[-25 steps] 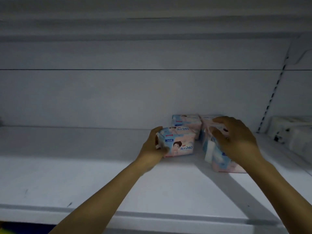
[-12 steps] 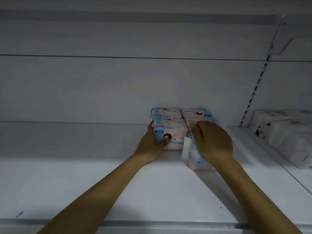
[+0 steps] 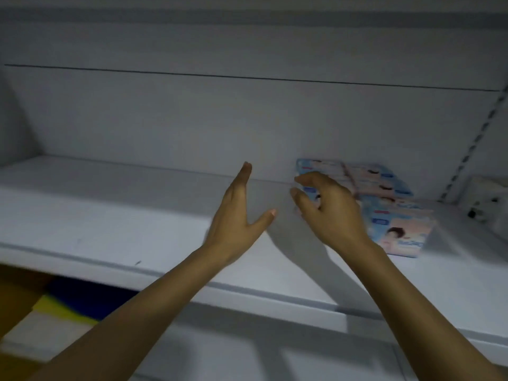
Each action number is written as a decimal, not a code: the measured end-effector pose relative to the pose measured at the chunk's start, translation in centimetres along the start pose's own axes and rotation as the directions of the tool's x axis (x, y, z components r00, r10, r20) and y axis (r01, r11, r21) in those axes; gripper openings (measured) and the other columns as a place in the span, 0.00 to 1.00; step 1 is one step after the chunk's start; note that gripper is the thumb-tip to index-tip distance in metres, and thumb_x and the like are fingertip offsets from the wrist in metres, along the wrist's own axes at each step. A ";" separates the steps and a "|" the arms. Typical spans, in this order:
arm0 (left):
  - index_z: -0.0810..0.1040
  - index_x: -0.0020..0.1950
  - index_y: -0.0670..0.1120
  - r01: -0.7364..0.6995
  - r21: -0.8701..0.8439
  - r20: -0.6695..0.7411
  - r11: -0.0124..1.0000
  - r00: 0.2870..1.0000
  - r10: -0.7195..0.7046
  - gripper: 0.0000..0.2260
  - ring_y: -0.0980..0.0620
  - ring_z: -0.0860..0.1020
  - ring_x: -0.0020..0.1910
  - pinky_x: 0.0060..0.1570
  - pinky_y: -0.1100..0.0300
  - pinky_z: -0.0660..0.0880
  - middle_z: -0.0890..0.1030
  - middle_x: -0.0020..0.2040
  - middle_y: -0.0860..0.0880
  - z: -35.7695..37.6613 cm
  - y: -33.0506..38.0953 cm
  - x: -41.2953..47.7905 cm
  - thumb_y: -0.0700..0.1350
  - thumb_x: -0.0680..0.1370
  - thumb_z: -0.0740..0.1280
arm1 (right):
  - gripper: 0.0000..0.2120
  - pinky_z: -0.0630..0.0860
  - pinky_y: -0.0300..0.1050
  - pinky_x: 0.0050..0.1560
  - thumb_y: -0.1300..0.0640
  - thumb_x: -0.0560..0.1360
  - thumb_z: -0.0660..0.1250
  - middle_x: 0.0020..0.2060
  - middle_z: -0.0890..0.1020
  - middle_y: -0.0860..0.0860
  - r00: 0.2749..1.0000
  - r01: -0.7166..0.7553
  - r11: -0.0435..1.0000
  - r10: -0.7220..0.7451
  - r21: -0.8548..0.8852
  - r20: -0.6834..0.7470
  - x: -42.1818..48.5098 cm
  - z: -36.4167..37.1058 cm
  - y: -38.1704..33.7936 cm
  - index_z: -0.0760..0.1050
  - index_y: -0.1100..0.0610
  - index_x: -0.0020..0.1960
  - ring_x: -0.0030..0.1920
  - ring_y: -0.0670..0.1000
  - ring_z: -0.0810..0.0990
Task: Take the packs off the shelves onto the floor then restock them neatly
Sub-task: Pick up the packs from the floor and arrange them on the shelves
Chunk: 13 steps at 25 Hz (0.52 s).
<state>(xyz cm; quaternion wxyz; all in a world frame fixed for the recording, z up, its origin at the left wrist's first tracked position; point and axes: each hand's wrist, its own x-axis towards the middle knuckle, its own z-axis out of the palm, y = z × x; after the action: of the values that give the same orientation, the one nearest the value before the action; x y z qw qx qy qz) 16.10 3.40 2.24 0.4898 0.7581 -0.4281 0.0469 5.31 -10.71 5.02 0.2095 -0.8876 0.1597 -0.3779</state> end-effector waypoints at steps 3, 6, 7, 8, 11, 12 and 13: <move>0.44 0.76 0.59 -0.037 0.113 -0.102 0.993 0.994 0.048 0.38 0.64 0.51 0.75 0.69 0.76 0.51 0.50 0.76 0.63 -6.1 -1.7 -5.4 0.54 0.76 0.69 | 0.15 0.70 0.41 0.56 0.49 0.78 0.63 0.60 0.79 0.48 0.987 0.092 0.992 -0.103 0.090 0.125 -1.7 4.8 -5.0 0.75 0.54 0.62 0.61 0.49 0.75; 0.50 0.78 0.52 0.028 0.364 -0.242 0.931 0.968 0.066 0.36 0.56 0.51 0.78 0.74 0.58 0.56 0.52 0.78 0.57 -12.7 -5.4 -11.9 0.56 0.77 0.67 | 0.15 0.65 0.38 0.55 0.49 0.78 0.63 0.61 0.77 0.46 0.952 0.164 0.964 -0.211 0.211 0.224 -4.6 10.4 -11.8 0.74 0.52 0.63 0.63 0.47 0.71; 0.53 0.78 0.48 0.069 0.468 -0.262 0.881 0.963 0.064 0.35 0.53 0.51 0.78 0.74 0.52 0.56 0.53 0.79 0.53 -14.9 -6.8 -14.4 0.57 0.77 0.65 | 0.15 0.65 0.39 0.55 0.49 0.78 0.63 0.61 0.76 0.46 0.936 0.180 0.948 -0.247 0.261 0.251 -6.0 12.3 -14.2 0.74 0.51 0.63 0.64 0.47 0.71; 0.54 0.78 0.46 0.126 0.562 -0.272 0.817 0.962 0.039 0.35 0.51 0.50 0.78 0.74 0.49 0.55 0.54 0.79 0.50 -17.1 -8.1 -17.2 0.59 0.76 0.63 | 0.16 0.66 0.39 0.56 0.48 0.78 0.62 0.62 0.76 0.46 0.916 0.201 0.932 -0.288 0.303 0.278 -7.7 14.3 -16.7 0.74 0.51 0.63 0.64 0.47 0.70; 0.55 0.77 0.45 0.264 0.753 -0.250 0.603 0.962 -0.108 0.36 0.48 0.49 0.78 0.74 0.45 0.51 0.54 0.79 0.46 -22.9 -11.3 -26.2 0.63 0.76 0.58 | 0.23 0.69 0.44 0.62 0.46 0.76 0.61 0.64 0.75 0.49 0.824 0.243 0.895 -0.394 0.375 0.407 -13.8 20.1 -22.9 0.70 0.53 0.68 0.65 0.49 0.70; 0.54 0.78 0.45 0.280 0.795 -0.234 0.538 0.960 -0.153 0.36 0.47 0.50 0.78 0.74 0.43 0.50 0.54 0.79 0.46 -24.4 -12.3 -29.2 0.64 0.76 0.57 | 0.25 0.67 0.44 0.64 0.46 0.76 0.62 0.67 0.73 0.51 0.788 0.241 0.888 -0.414 0.392 0.455 -16.1 21.8 -24.3 0.68 0.54 0.70 0.66 0.51 0.69; 0.54 0.78 0.45 0.296 0.826 -0.226 0.480 0.953 -0.199 0.37 0.46 0.50 0.78 0.73 0.41 0.51 0.53 0.79 0.45 -25.6 -13.3 -32.2 0.64 0.75 0.57 | 0.27 0.65 0.45 0.65 0.48 0.77 0.64 0.69 0.71 0.52 0.757 0.238 0.886 -0.427 0.399 0.495 -18.4 23.5 -25.5 0.65 0.55 0.72 0.67 0.52 0.68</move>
<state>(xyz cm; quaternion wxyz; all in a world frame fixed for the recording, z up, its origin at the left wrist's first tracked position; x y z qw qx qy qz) 13.99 44.89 -9.69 0.0776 0.9500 -0.2111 0.2165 13.60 25.29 -8.26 0.3131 -0.9286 -0.1344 -0.1467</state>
